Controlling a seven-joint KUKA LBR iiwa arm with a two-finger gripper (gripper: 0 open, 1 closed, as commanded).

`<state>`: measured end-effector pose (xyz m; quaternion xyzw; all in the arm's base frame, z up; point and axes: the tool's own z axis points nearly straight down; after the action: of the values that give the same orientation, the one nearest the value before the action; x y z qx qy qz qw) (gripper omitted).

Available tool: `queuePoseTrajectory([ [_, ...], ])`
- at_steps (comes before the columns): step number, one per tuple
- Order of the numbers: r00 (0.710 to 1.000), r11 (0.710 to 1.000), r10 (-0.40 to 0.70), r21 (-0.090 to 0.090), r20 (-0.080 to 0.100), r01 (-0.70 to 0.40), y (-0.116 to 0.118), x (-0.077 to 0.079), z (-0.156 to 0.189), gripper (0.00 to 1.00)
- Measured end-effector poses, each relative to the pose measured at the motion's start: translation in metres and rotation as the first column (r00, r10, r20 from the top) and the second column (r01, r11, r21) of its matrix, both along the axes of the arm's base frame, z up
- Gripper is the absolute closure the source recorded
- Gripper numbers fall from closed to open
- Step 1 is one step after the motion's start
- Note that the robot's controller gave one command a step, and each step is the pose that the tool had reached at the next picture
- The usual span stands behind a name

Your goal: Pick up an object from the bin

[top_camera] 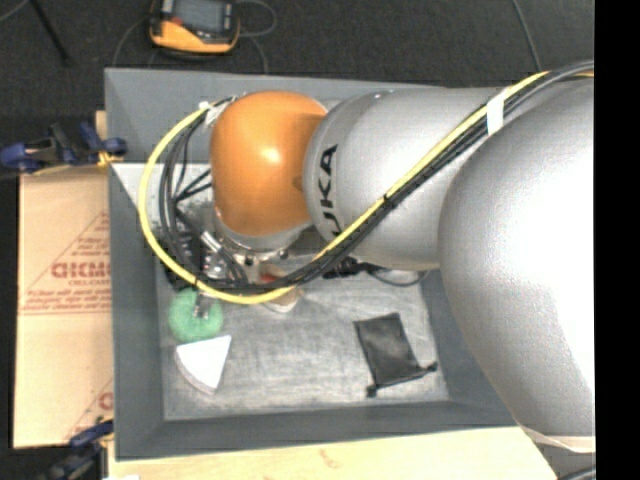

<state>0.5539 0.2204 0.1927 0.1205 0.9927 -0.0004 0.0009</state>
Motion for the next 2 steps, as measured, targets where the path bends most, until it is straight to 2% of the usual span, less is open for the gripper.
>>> queuePoseTrajectory([
  [1,0.997,0.997,0.079,0.0,0.0,-0.079,0.0064,-0.0046,-0.0097,1.0],
  [2,0.997,0.997,0.076,0.001,-0.002,-0.076,0.005,-0.0058,-0.0113,1.0],
])
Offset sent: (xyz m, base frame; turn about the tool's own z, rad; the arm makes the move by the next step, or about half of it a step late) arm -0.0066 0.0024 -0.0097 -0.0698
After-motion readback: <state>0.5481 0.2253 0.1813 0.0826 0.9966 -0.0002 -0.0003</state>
